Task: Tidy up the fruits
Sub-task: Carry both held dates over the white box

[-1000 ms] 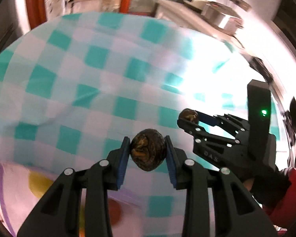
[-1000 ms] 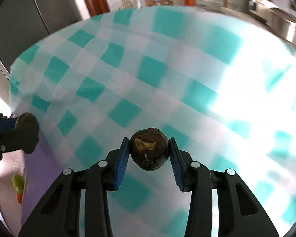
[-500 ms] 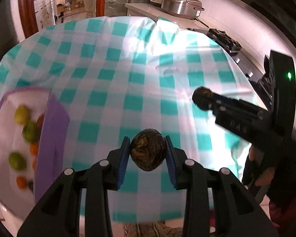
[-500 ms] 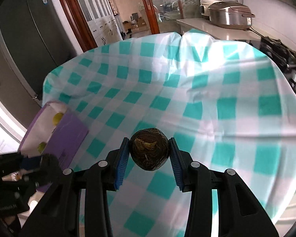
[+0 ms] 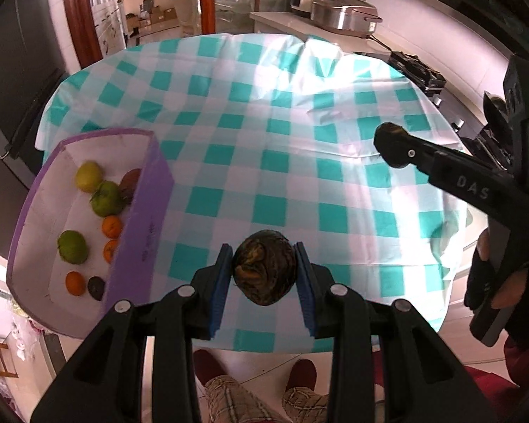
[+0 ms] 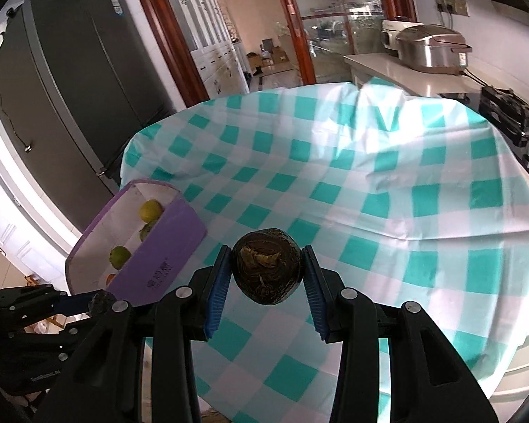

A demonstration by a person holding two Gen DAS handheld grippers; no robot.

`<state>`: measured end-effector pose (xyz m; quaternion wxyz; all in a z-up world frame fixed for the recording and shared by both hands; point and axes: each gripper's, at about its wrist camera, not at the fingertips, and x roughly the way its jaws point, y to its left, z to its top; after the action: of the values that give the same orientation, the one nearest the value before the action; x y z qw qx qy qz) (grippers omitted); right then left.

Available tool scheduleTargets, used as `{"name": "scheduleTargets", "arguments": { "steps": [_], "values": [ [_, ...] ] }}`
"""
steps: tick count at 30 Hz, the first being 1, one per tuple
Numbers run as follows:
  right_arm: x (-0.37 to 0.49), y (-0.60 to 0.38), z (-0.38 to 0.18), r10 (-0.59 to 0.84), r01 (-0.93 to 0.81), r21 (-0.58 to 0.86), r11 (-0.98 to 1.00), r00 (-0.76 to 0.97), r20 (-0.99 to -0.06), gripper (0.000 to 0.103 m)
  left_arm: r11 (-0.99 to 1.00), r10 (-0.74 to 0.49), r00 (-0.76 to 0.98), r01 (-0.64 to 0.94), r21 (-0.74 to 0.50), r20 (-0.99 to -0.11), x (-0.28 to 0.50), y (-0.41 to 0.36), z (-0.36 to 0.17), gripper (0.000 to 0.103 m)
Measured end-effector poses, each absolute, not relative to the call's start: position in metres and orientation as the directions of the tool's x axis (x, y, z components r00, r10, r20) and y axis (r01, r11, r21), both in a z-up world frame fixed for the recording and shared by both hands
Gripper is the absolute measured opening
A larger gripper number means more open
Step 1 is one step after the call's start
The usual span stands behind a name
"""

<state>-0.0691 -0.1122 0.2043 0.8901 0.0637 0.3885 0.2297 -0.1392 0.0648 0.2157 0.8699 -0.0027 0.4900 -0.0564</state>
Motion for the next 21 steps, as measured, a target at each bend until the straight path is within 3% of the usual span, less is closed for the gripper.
{"name": "scheduleTargets", "arguments": {
  "steps": [12, 21],
  "values": [
    [-0.053, 0.074, 0.207, 0.518, -0.525, 0.233, 0.819, 0.5, -0.694, 0.041, 1.0, -0.011, 0.48, -0.019, -0.023, -0.877, -0.117, 0.238, 0.195, 0.035],
    [-0.048, 0.201, 0.165, 0.441, -0.534, 0.184, 0.825, 0.406, -0.8, 0.041, 1.0, -0.01, 0.39, 0.011, -0.007, -0.921, -0.08, 0.339, 0.149, 0.035]
  ]
}}
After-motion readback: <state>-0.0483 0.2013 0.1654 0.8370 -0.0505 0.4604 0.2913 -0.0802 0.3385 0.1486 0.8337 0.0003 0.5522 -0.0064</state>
